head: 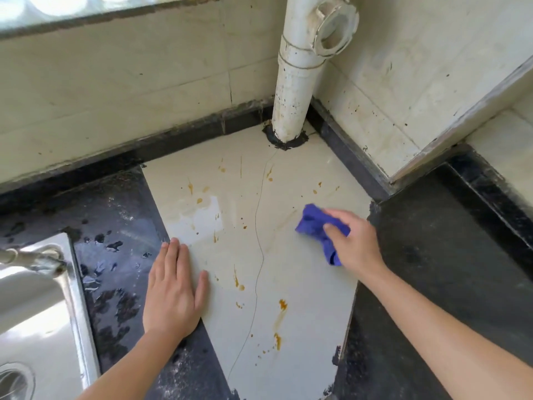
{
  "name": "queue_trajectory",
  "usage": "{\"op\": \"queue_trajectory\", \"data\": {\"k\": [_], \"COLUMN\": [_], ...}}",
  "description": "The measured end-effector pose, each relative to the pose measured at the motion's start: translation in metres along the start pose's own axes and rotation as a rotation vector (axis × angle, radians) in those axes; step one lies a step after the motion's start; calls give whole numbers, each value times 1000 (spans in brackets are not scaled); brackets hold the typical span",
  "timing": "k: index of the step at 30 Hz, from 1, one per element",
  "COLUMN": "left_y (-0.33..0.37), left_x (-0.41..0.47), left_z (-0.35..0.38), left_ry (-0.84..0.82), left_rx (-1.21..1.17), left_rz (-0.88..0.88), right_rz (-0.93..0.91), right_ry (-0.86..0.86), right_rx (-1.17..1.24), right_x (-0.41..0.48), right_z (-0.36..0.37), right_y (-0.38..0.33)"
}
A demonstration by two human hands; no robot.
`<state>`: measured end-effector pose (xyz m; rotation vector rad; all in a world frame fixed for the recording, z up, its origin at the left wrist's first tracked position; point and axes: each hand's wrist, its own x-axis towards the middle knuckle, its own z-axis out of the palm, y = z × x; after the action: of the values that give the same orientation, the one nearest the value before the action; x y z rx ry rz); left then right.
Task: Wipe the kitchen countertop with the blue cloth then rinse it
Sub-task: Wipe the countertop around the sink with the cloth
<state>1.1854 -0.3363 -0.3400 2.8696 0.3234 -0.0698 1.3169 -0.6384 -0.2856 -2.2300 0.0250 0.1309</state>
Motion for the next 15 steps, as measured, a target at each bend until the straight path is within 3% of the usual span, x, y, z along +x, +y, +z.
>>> {"op": "queue_trajectory", "data": {"k": [2,3,7,10,12,15], "left_y": [0,0,0,-1,-1,1], "left_x": [0,0,1,1,1,0], "left_z": [1,1,2,3,2,0], "left_ry": [2,5,6,6,5,-8], "left_rx": [6,6,0,0,1,6], "left_rz": [0,-2,-8,-7,-9,-12], "right_rz": [119,174,160,-137,-291,-224], "right_ry": [243,281,267,172,5,-405], "right_rx": [-193,-291,-500,-406,-343,-116], "right_x": [44,59,80,59,30,21], "right_z": [-14,-10,49,82,89,61], "right_y": [11,16,13,-14,-25,-38]}}
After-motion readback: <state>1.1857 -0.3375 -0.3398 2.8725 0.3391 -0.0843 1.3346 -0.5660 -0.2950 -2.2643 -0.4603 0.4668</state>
